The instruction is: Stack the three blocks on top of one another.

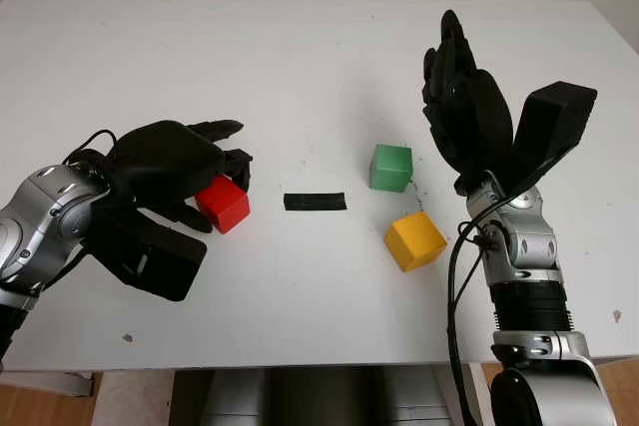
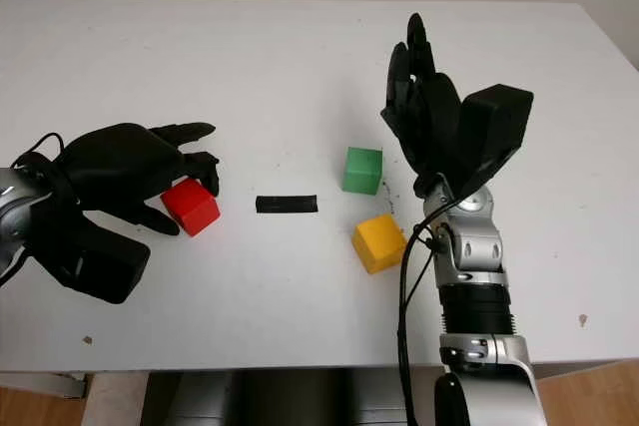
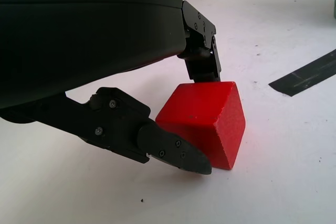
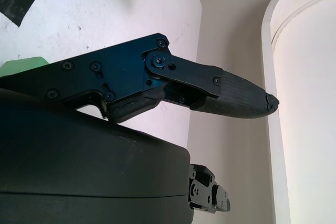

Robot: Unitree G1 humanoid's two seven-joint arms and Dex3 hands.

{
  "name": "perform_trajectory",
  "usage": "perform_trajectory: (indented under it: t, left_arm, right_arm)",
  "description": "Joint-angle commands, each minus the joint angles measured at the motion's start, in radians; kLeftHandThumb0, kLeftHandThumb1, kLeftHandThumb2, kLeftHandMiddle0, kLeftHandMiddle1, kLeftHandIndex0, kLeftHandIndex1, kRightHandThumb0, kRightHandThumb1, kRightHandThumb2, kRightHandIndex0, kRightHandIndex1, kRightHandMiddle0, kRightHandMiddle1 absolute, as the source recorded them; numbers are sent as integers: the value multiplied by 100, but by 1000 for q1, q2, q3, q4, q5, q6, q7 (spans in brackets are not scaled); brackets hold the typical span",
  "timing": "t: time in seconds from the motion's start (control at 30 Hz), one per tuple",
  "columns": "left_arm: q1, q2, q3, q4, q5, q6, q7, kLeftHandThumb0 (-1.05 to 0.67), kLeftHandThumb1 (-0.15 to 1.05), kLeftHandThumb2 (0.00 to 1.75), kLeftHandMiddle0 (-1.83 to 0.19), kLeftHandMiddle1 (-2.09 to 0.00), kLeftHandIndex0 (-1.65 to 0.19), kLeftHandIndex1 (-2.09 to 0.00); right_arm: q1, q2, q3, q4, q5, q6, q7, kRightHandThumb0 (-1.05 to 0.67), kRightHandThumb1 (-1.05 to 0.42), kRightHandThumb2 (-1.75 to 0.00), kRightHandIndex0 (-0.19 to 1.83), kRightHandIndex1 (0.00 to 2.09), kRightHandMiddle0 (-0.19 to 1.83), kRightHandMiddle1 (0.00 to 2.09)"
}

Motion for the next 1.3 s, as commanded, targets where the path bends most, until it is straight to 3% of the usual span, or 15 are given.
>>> perform_trajectory:
  t: [0.0,0.27,0.47,0.6,0.87,1.2,1.27]
  left_arm:
    - [4,5,-12,-5,20,-5,8,-47,91,5,-7,-7,-21,-123]
    - [2,9,-12,-10,82,-31,43,-37,94,6,-14,-8,-34,-133]
    - [-9,19,-2,-14,112,-49,80,-38,92,5,-18,-8,-37,-131]
    - [-30,22,4,-18,123,-41,79,-37,93,5,-16,-6,-33,-141]
    - [-86,8,30,9,-15,5,14,-31,97,6,-17,-5,-24,-150]
    - [-205,-27,3,46,-120,2,-72,-32,94,5,-21,-6,-32,-148]
    - [-231,-59,6,59,-189,45,-128,-32,95,5,-19,-5,-31,-147]
  right_arm:
    - [7,-13,-4,-26,0,1,3,-79,-105,-73,-19,0,-19,0]
    - [8,-10,-6,-23,5,-3,9,-78,-105,-74,-19,0,-19,0]
    - [8,-9,-4,-21,-1,-4,1,-78,-105,-73,-19,0,-19,0]
    - [9,-10,0,-24,-5,-2,1,-77,-105,-74,-19,0,-19,0]
    - [6,-9,1,-25,-8,-3,-2,-77,-105,-73,-19,0,-19,0]
    - [-2,1,5,-13,-8,-15,-9,-78,-105,-72,-19,0,-19,0]
    - [-3,2,6,-11,-9,-18,-11,-78,-105,-72,-19,0,-19,0]
